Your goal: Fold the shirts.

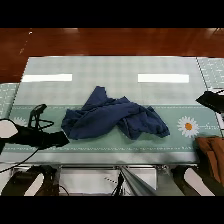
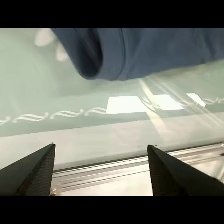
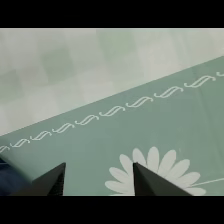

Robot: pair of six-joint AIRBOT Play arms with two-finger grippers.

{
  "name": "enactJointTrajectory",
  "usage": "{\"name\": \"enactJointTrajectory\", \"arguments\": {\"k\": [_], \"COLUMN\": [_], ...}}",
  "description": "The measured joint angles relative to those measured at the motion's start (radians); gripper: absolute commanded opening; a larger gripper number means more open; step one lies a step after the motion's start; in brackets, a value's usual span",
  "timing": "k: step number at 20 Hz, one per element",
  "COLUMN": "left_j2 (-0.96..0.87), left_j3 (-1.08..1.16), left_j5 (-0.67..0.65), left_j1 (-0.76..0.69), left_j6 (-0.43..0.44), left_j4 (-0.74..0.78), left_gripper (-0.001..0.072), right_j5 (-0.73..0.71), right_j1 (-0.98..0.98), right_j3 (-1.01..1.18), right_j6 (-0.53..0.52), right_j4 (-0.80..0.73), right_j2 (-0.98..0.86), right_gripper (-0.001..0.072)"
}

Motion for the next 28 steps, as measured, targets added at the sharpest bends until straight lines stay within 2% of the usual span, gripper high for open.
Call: {"name": "enactJointTrajectory", "arguments": {"k": [4,8,10,11,12,13,15,16,19,20,21,22,28], "left_j2": [-0.032,-0.111,-0.171,-0.206,-0.237,-0.273,-0.331,-0.352,-0.386,-0.390,-0.393,-0.393,-0.353], "left_j3": [-0.076,-0.098,-0.101,-0.102,-0.103,-0.103,-0.103,-0.103,-0.102,-0.102,-0.103,-0.103,-0.105], "left_j5": [0.085,0.196,0.261,0.298,0.326,0.361,0.407,0.427,0.450,0.454,0.457,0.459,0.464], "left_j1": [0.035,0.045,0.046,0.046,0.047,0.047,0.047,0.047,0.048,0.048,0.048,0.048,0.047], "left_j6": [0.052,0.069,0.073,0.076,0.081,0.088,0.094,0.100,0.125,0.134,0.141,0.150,0.179], "left_j4": [-0.091,-0.123,-0.137,-0.148,-0.171,-0.188,-0.222,-0.231,-0.259,-0.268,-0.276,-0.277,-0.234], "left_gripper": [0.0682,0.0678,0.0654,0.0518,0.0331,0.0285,0.0053,0.0023,0.0023,0.0023,0.0023,0.0023,0.0023], "right_j5": [-0.002,0.001,0.004,0.006,0.010,0.016,0.032,0.036,0.057,0.068,0.080,0.087,0.137], "right_j1": [-0.013,-0.016,-0.017,-0.017,-0.017,-0.017,-0.017,-0.017,-0.018,-0.018,-0.019,-0.019,-0.020], "right_j3": [-0.034,-0.043,-0.045,-0.045,-0.047,-0.047,-0.047,-0.047,-0.051,-0.061,-0.080,-0.105,-0.312], "right_j6": [-0.019,-0.029,-0.031,-0.032,-0.033,-0.033,-0.033,-0.034,-0.037,-0.038,-0.043,-0.049,-0.112], "right_j4": [0.027,0.048,0.053,0.056,0.060,0.060,0.062,0.061,0.027,0.013,0.008,0.009,0.175], "right_j2": [0.001,0.001,0.001,0.001,0.001,0.001,0.001,0.001,0.001,0.001,0.001,0.001,0.002], "right_gripper": [0.0486,0.0485,0.0485,0.0486,0.0485,0.0486,0.0485,0.0486,0.0498,0.0560,0.0565,0.0612,0.0612]}}
